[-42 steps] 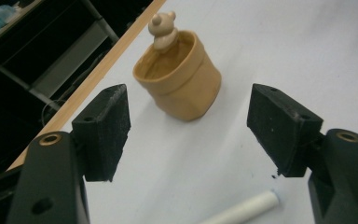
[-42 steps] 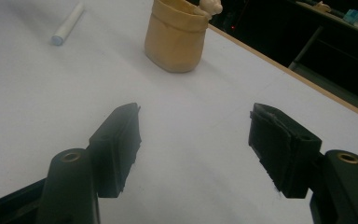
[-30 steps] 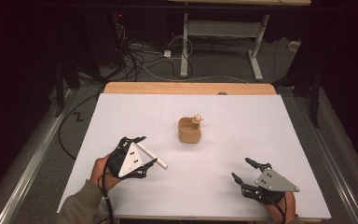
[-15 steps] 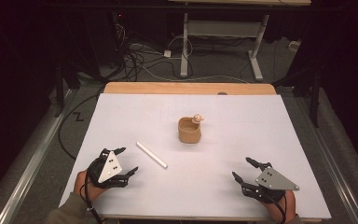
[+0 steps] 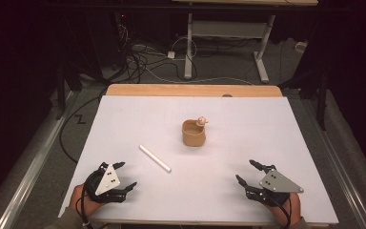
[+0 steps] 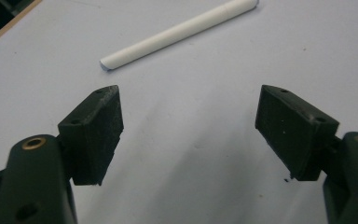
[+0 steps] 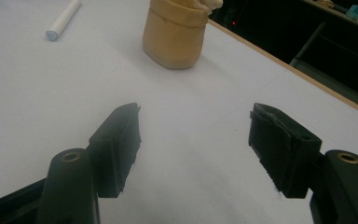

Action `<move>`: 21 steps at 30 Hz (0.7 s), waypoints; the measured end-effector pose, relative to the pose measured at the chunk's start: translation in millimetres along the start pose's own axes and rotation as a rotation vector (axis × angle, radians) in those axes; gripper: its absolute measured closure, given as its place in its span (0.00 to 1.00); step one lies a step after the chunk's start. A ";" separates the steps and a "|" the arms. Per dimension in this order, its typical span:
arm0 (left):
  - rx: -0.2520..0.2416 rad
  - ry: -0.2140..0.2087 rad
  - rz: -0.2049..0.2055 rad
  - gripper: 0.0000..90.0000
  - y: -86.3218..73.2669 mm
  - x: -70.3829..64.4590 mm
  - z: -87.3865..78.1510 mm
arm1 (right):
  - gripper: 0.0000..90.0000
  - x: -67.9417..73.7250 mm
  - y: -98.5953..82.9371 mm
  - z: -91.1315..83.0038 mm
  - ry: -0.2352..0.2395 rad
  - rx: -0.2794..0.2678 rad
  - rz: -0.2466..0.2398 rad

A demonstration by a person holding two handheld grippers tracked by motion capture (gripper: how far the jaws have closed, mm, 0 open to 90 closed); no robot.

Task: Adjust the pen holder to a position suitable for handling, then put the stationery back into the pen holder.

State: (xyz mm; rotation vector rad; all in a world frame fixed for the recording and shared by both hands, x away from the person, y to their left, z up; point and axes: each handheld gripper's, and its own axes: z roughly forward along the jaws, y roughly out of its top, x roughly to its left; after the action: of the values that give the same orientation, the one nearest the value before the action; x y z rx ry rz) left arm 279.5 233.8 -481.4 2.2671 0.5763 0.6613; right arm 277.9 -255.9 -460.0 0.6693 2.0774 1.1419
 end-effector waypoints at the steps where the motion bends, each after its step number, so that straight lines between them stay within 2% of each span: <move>1: 0.003 -0.003 0.002 0.25 -0.2 -0.7 -0.1 | 0.37 0.3 0.4 0.7 0.002 -0.001 -0.004; 11: 0.038 -0.020 0.033 0.25 1.9 -3.8 4.3 | 0.37 1.4 0.6 2.0 0.012 -0.002 -0.009; 17: 0.060 -0.038 0.037 0.25 6.0 -0.9 6.4 | 0.37 2.7 -0.1 2.4 0.021 0.002 -0.010; 19: 0.083 -0.043 0.068 0.25 11.6 0.7 8.9 | 0.37 3.0 -0.8 2.1 0.023 -0.001 -0.011; 21: 0.102 -0.071 0.094 0.25 19.1 5.0 11.6 | 0.37 3.9 -2.7 2.0 0.026 0.010 -0.005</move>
State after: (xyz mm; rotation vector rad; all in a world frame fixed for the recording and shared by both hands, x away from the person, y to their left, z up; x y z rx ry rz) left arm 294.4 218.2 -473.5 2.4152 0.4819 0.6064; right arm 276.6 -253.4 -464.3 0.6561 2.1067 1.1442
